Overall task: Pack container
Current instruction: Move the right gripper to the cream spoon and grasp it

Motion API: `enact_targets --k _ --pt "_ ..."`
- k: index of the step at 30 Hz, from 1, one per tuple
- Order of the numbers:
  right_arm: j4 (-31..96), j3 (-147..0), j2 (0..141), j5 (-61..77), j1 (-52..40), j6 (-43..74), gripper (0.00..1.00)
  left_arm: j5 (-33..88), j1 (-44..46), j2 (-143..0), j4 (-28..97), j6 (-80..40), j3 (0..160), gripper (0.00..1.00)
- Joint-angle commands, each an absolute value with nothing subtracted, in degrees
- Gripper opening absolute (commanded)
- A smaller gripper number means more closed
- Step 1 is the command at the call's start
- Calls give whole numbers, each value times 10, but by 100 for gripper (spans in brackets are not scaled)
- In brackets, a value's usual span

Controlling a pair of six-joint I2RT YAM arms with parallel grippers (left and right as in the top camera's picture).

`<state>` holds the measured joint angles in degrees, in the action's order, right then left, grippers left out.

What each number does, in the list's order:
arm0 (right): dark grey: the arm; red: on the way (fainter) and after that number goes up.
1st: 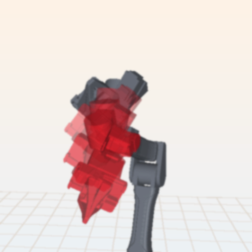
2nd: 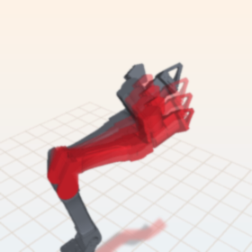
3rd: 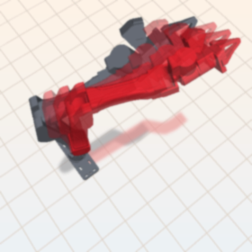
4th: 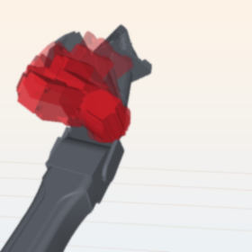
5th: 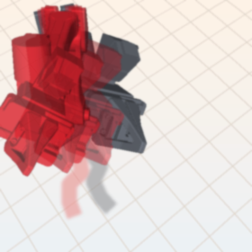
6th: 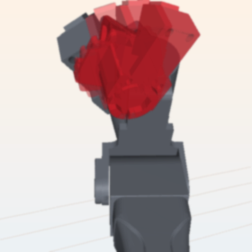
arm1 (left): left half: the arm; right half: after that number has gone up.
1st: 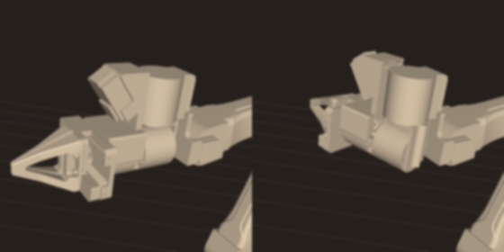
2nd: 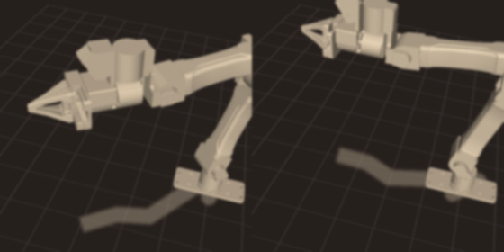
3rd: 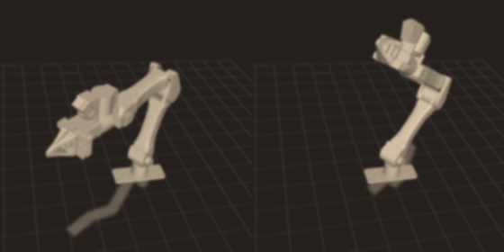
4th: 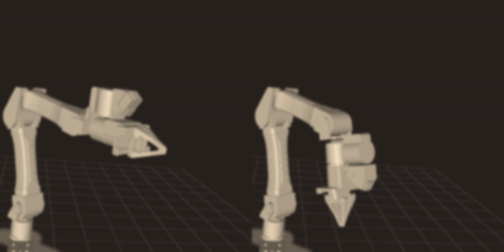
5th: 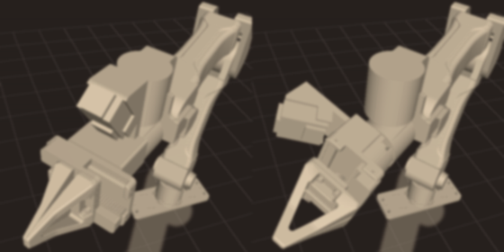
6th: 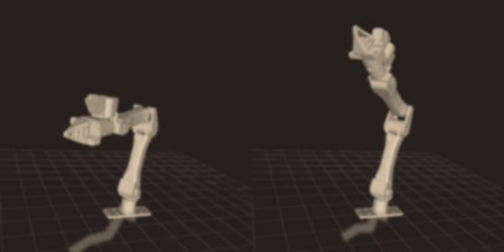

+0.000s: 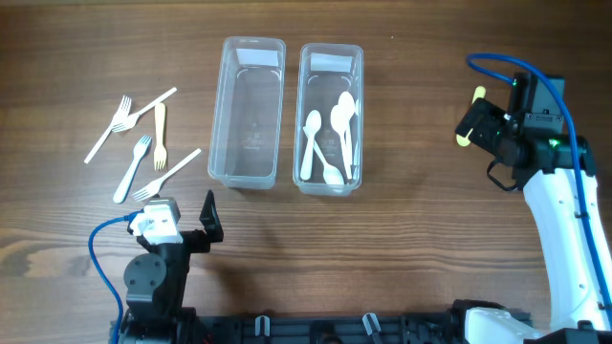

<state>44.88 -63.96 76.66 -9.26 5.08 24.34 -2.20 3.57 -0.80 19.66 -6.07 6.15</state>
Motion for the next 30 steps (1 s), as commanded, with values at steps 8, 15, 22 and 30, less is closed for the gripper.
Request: enact_targets --k 8,15,22,30 --pt "467 -650 769 -107 51 241 100 -15 32 -4 195 -56 60 100" --pt "457 -648 778 -98 51 242 100 -15 32 -4 195 -56 60 100" --pt "348 -648 938 -98 51 239 100 -15 32 -4 195 -56 60 100" --pt "236 -648 982 -98 58 170 100 -15 32 -4 195 -56 60 100"
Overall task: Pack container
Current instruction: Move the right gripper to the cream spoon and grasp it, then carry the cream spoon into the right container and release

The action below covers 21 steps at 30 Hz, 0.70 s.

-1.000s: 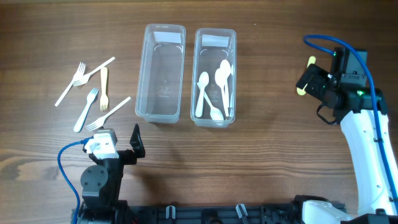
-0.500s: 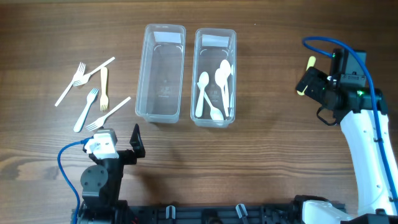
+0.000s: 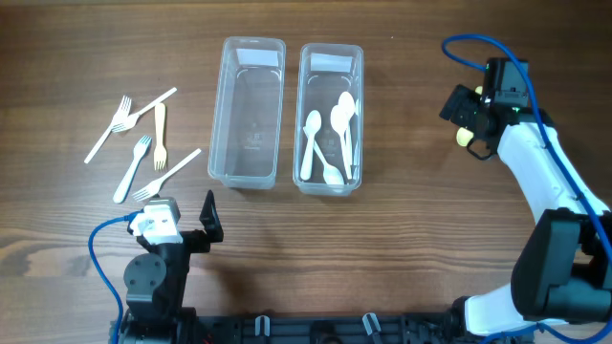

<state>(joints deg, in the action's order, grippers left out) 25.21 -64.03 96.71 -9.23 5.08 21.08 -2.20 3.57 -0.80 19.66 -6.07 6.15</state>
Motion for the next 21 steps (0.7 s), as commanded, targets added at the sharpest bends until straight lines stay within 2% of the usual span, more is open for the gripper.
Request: enact_targets --k 1,8,14,17,18,20,21 --pt "232 -648 986 -98 63 166 100 -15 32 -4 195 -56 60 100" --pt "214 -648 1069 -51 118 165 99 -15 32 -4 195 -56 60 100" --pt "202 -648 1149 -14 119 155 97 -15 32 -4 195 -56 60 100" --pt "207 -648 1157 -15 119 182 66 -15 32 -4 195 -56 60 100" --pt "212 -649 1157 -13 119 183 45 -15 32 -4 195 -56 60 100" --pt "221 -649 1157 -12 118 184 12 -15 32 -4 195 -56 60 100" --pt "226 -649 1155 -12 118 184 5 -15 32 -4 195 -56 60 100"
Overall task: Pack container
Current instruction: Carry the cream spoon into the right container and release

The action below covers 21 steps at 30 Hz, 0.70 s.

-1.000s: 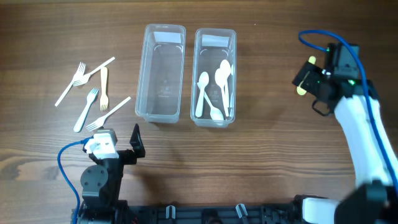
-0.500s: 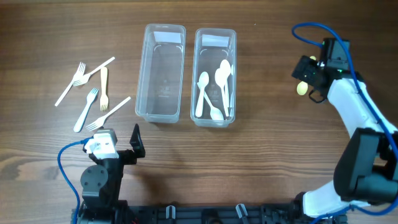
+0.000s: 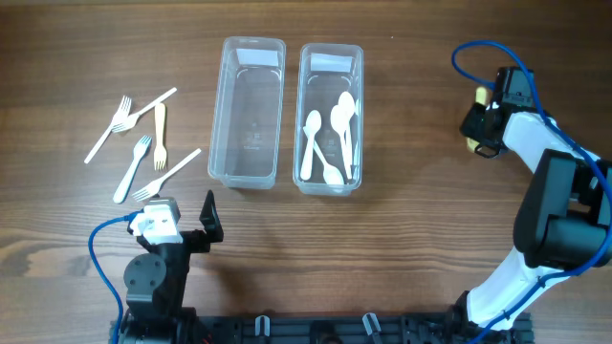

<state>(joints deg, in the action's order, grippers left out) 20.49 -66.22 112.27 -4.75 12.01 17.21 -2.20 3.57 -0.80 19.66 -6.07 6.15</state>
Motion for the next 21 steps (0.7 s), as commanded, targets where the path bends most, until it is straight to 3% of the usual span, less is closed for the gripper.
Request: enact_targets --k 1,4,8,15,21 --pt "230 -649 1152 -11 118 184 4 -15 32 -4 195 -56 60 100" --pt "236 -649 1110 13 117 181 4 -15 32 -4 195 -56 60 100" --pt "232 -650 934 16 86 180 4 -15 32 -4 195 -56 60 100" --pt "234 -650 716 62 -70 185 4 -15 32 -4 195 -56 60 100" --pt "236 -638 781 63 -225 198 4 -15 32 -4 195 -56 60 100"
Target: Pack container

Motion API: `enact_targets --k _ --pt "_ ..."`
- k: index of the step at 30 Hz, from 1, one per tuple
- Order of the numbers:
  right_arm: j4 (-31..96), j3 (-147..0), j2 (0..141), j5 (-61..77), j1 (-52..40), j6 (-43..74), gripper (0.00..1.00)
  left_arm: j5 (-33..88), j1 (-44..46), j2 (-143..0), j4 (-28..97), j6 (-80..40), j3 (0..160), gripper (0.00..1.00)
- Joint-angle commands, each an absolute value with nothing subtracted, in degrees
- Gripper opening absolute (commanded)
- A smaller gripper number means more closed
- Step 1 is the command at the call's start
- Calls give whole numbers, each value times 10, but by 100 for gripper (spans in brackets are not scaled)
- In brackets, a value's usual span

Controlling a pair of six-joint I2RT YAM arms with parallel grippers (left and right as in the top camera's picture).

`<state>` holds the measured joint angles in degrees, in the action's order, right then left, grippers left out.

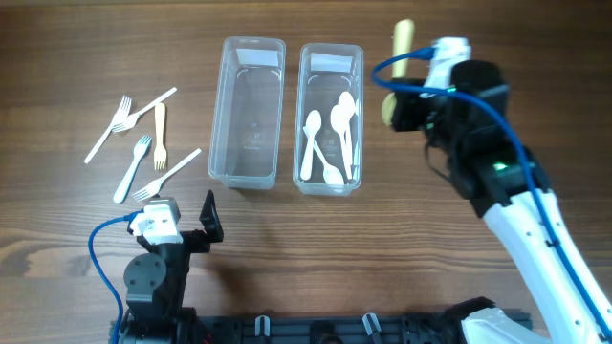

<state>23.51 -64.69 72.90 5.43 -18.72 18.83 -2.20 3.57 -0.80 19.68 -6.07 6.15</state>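
Observation:
Two clear containers stand side by side at the back middle. The left container [247,110] is empty. The right container [356,143] holds several white spoons [330,129]. Several white forks [142,143] lie loose on the table at the left. My right gripper [394,73] hangs just right of the spoon container, open, its cream fingertips [402,38] spread, and nothing shows between them. My left gripper [208,218] is parked at the front left, its black fingers together, well short of the forks.
The wooden table [449,277] carries nothing else. A blue cable [100,248] loops beside the left arm's base. The right arm [516,205] slants from the front right corner toward the containers.
My right gripper has moved from the far right of the table to just beside the spoon container's right wall. The left arm, forks and containers are as before.
My right gripper stayed at the far right of the table through all three earlier moments, turning in place, with no cutlery visible there. Now it is beside the spoon container. The forks, spoons and left arm have not changed.

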Motion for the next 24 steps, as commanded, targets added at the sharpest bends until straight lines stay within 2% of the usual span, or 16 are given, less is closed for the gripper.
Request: enact_targets --k 1,5,6,7,9,11,13,17,19,24 --pt "236 -637 807 63 -237 202 4 -15 32 -4 195 -56 60 100" --pt "224 -637 907 66 -259 225 4 -15 32 -4 195 -56 60 100" --pt "221 -637 923 65 -260 225 15 -15 32 -4 195 -56 60 99" --pt "220 -637 926 65 -260 225 38 -15 32 -4 195 -56 60 100" --pt "218 -642 910 65 -260 219 65 -15 32 -4 195 -56 60 100" --pt "227 -662 868 50 -260 188 82 -15 32 -4 195 -56 60 100" --pt "267 -680 798 -47 -259 188 100 -15 32 -4 195 -56 60 100" --pt "360 -681 639 -318 -230 163 100 -15 32 -4 195 -56 60 100" --pt "392 -680 602 -387 -203 163 100 -15 32 -4 195 -56 60 100" --pt "423 -680 578 -405 -125 165 100 -15 32 -4 195 -56 60 100"
